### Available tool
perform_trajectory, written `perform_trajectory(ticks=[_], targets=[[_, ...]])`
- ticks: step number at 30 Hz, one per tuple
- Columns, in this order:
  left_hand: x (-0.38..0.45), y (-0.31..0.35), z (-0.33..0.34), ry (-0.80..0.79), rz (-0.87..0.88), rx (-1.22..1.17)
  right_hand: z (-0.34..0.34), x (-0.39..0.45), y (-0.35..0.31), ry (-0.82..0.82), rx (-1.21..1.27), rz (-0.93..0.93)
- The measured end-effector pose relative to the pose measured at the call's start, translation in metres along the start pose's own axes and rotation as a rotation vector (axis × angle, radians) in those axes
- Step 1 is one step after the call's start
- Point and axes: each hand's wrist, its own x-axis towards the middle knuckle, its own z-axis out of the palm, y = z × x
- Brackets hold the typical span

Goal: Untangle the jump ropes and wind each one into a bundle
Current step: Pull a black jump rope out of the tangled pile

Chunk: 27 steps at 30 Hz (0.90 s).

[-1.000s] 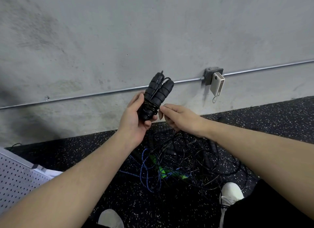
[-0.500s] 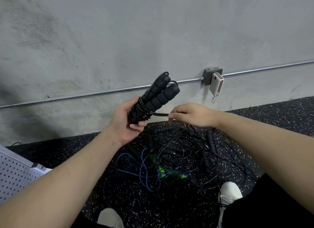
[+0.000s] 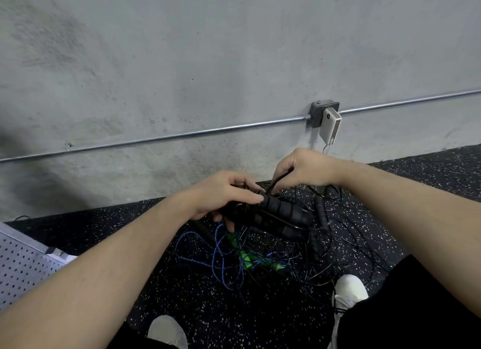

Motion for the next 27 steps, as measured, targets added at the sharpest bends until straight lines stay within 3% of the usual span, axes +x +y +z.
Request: perform_trajectory(ticks=[8, 12, 15, 19, 23, 25, 27], targets=[[0.002, 0.012, 0.008, 0.049, -0.028, 0.404, 0.001, 0.004, -0.008, 0.026, 0.033, 0.011], [0.007, 0.012, -0.002, 0.111, 0.054, 0.886, 0.004, 0.009, -0.011, -0.003, -0.024, -0.01], [0.007, 0.009, -0.003, 0.221, 0.044, 0.94, 0.004, 0.014, -0.014, 0.027, -0.061, -0.013], [0.008, 0.006, -0.003, 0.467, 0.04, 0.874, -0.001, 0.012, -0.013, -0.067, -0.034, 0.072], [0.008, -0.004, -0.007, 0.561, -0.025, 0.741, 0.001, 0.007, -0.011, -0.131, 0.099, 0.098], [0.009, -0.005, -0.007, 0.577, -0.035, 0.569, 0.007, 0.01, -0.011, -0.103, 0.206, 0.099], [0.009, -0.002, -0.005, 0.577, -0.037, 0.21, 0.011, 0.014, -0.011, -0.085, 0.263, 0.1]])
